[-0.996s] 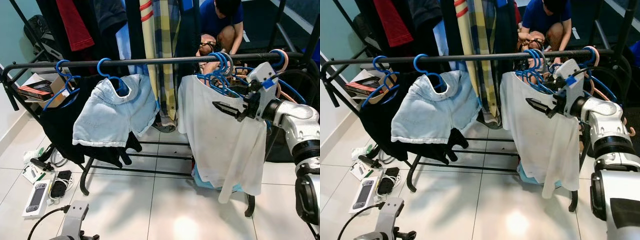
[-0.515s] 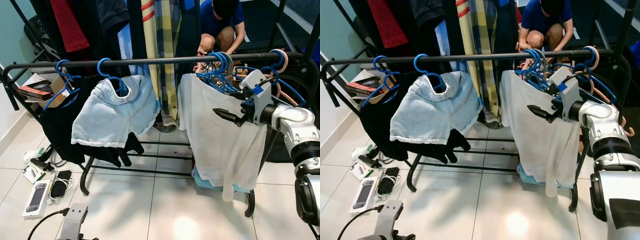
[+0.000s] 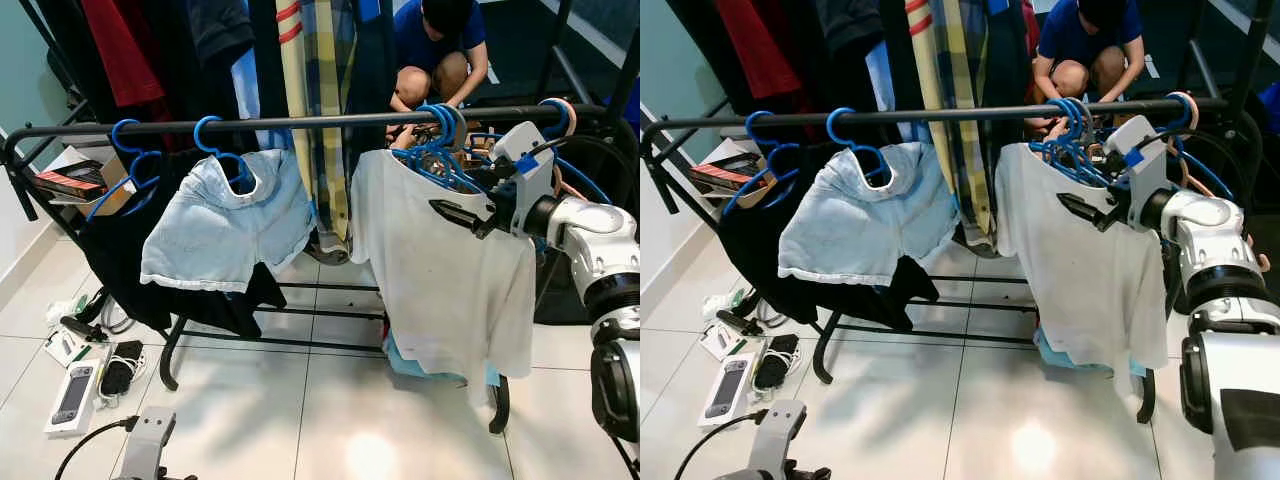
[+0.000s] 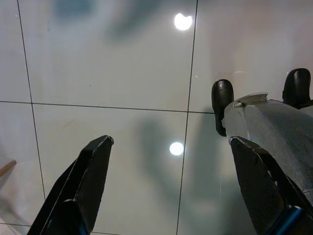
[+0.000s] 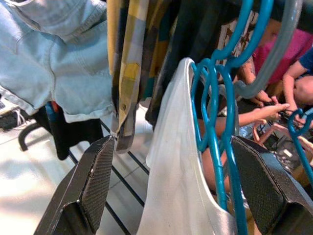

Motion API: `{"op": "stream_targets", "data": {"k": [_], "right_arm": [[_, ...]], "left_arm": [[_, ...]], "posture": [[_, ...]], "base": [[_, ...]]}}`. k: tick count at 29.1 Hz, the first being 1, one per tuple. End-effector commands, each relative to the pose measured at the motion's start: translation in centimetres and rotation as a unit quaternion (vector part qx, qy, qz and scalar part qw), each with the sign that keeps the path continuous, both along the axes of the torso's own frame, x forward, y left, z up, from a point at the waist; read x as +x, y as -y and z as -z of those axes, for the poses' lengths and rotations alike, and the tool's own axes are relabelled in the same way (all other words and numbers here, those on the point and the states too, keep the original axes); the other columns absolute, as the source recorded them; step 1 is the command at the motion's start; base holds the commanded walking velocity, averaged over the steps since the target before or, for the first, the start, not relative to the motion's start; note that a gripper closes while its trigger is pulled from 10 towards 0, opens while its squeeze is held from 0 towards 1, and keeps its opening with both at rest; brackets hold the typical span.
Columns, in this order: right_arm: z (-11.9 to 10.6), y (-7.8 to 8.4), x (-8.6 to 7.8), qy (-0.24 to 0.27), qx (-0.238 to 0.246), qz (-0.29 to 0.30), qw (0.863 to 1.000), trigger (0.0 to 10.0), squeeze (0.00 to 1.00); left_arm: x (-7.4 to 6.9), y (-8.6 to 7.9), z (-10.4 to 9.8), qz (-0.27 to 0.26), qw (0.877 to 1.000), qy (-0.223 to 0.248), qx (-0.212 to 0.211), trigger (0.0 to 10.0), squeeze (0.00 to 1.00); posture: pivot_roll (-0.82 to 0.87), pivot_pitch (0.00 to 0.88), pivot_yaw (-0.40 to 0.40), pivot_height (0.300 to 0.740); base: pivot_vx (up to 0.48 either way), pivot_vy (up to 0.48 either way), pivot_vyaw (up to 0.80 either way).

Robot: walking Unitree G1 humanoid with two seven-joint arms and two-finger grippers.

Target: Hang hanger

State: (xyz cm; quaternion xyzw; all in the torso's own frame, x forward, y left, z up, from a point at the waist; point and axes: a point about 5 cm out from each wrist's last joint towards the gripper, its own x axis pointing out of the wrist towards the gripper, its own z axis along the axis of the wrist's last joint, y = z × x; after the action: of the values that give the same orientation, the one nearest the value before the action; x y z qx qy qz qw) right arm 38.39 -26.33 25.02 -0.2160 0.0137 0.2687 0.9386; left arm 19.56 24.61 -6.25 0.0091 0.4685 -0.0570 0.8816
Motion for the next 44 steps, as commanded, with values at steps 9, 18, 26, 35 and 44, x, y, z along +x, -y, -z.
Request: {"op": "stream_targets", "data": {"k": [9,18,26,35,44], "right_arm": [[1.5,-0.2,-0.1,-0.047,-0.027,-0.011,0.998,10.0,0.0],[2.1,0.3,-0.2,-0.068,-0.053,0.01,0.996,10.0,0.0],[2.6,0.2,-0.1,-0.074,-0.053,0.023,0.996,0.3,0.0],[2.7,-0.3,0.2,-0.07,-0.048,0.03,0.996,1.1,0.0],[3.5,0.0,0.4,-0.061,-0.1,0.077,0.99,0.0,0.0]], "left_arm": [[-0.7,-1.4,-0.1,-0.009,1.0,-0.01,0.013,10.0,0.0],[-0.7,-1.4,0.0,-0.009,1.0,-0.011,0.013,10.0,0.0],[-0.7,-1.4,0.0,-0.01,1.0,-0.011,0.013,10.0,0.0],[-0.7,-1.3,0.0,-0.011,1.0,-0.01,0.013,10.0,0.0],[-0.7,-1.2,0.0,-0.013,1.0,-0.009,0.013,10.0,0.0]], "posture": [[0.02,0.152,0.174,0.74],[0.02,0.151,0.173,0.74],[0.02,0.153,0.172,0.74],[0.02,0.151,0.171,0.74],[0.03,0.135,0.165,0.74]], "base": [[0.0,0.0,0.0],[0.0,0.0,0.0],[0.0,0.0,0.0],[0.0,0.0,0.0],[0.0,0.0,0.0]]}}
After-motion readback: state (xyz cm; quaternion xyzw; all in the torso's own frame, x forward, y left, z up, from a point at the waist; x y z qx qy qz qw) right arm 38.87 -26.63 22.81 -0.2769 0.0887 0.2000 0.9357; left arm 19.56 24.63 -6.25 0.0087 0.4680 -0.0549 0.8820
